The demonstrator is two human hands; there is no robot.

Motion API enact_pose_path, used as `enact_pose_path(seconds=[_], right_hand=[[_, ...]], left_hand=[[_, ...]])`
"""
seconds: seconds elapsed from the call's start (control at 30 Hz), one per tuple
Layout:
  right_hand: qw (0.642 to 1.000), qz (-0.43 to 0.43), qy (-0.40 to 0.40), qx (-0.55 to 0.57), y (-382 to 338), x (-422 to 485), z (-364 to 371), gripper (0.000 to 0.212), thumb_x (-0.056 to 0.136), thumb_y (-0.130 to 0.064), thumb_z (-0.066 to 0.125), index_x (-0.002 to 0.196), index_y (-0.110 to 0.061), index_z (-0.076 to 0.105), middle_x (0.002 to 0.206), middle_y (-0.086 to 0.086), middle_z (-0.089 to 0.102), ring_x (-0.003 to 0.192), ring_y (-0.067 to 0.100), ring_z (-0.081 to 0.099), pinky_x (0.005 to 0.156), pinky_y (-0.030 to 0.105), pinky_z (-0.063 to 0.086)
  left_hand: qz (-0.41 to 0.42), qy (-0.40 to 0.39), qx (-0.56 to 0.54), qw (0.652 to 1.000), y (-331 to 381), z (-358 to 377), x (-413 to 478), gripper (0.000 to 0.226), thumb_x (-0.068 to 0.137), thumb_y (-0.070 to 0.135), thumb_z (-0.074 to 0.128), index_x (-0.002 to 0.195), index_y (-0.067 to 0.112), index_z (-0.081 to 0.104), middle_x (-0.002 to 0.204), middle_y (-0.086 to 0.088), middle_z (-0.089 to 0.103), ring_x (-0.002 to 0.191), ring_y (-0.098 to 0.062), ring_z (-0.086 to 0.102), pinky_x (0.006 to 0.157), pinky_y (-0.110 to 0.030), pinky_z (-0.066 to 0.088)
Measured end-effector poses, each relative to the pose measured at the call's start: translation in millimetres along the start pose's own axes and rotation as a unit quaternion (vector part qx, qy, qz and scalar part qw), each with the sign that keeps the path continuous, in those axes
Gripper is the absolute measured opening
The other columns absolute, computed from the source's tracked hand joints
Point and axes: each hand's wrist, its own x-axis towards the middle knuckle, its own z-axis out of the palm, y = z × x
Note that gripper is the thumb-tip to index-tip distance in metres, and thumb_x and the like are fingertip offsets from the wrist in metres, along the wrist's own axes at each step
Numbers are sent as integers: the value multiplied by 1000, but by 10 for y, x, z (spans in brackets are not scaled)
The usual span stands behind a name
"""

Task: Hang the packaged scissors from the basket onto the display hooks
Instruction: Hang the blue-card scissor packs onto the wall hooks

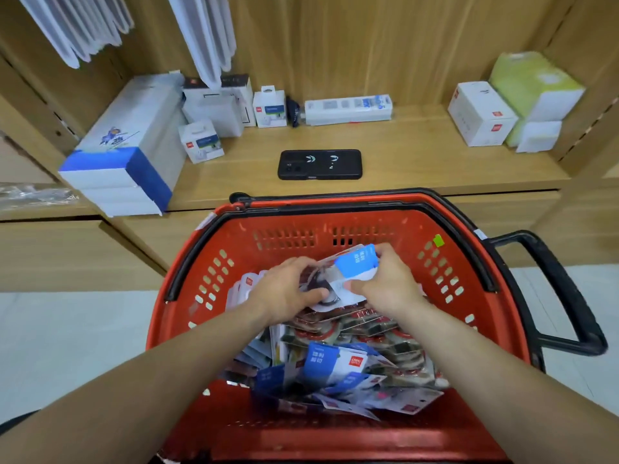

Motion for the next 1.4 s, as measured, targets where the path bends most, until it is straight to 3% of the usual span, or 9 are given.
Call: enact_pose_path(seconds=[0.2,0.4,0.53,0.7,0.83,0.97,1.2,1.33,1.4], right_hand=[[994,-69,-59,63,-266,31,-245,32,83,-2,82,104,-22,69,91,-4,73,53,-4,58,49,11,39],[984,-98,-66,130,-591,-40,-310,27,82,-7,84,105,-16,72,91,8,76,67,14,64,51,23,51],[975,-74,-46,202,-559,-105,-291,24,94,-24,74,117,-20,68,98,1,78,72,11,70,56,24,56],[978,-34,-203,28,-73,-283,-186,13,95,-20,71,108,-21,72,95,-3,80,79,8,73,70,24,57],[954,-69,-282,-81,259,-420,45,24,85,-10,82,104,-21,72,102,4,77,92,12,72,85,27,58],[949,-98,-242,-175,322,-423,69,36,79,-18,89,111,-21,72,103,-8,71,94,8,69,89,32,58],[935,-137,-205,-253,317,-396,148,21,86,-25,82,79,-38,68,93,-16,73,94,7,66,89,36,53],[952,-180,-186,-161,31,-371,64,7,92,-17,77,92,-24,75,100,-14,72,100,6,63,89,23,42],[950,-205,-190,-143,-190,-339,-60,9,94,-15,73,101,-20,76,108,-14,70,104,1,59,85,4,37]], left_hand=[[7,9,-47,999,-26,-250,-76,83,79,47,86,149,32,45,134,6,64,124,-16,57,101,-35,49],[50,15,-218,975,16,-442,-272,59,82,28,86,134,26,57,124,13,68,117,-7,65,102,-33,52],[54,75,-263,960,-31,-562,-460,50,91,20,79,136,24,57,121,15,69,109,5,65,92,-20,50],[9,94,-285,954,-274,-651,-679,57,82,37,78,134,27,57,123,10,73,115,-12,69,104,-46,54],[-17,96,-274,957,-379,-564,-800,53,80,43,76,128,26,61,117,8,74,108,-15,72,100,-53,56],[-37,101,-260,960,-399,-543,-842,57,77,50,77,127,28,61,117,10,73,108,-15,71,98,-51,57],[-63,125,-266,954,-330,-533,-852,38,94,25,76,128,22,58,120,5,70,111,-16,67,101,-49,55],[-38,117,-252,960,-322,-555,-825,41,96,27,72,134,27,56,127,7,67,117,-15,64,106,-49,51],[-30,110,-272,956,-300,-559,-811,43,98,25,70,137,28,53,128,8,67,119,-13,64,108,-49,51]])
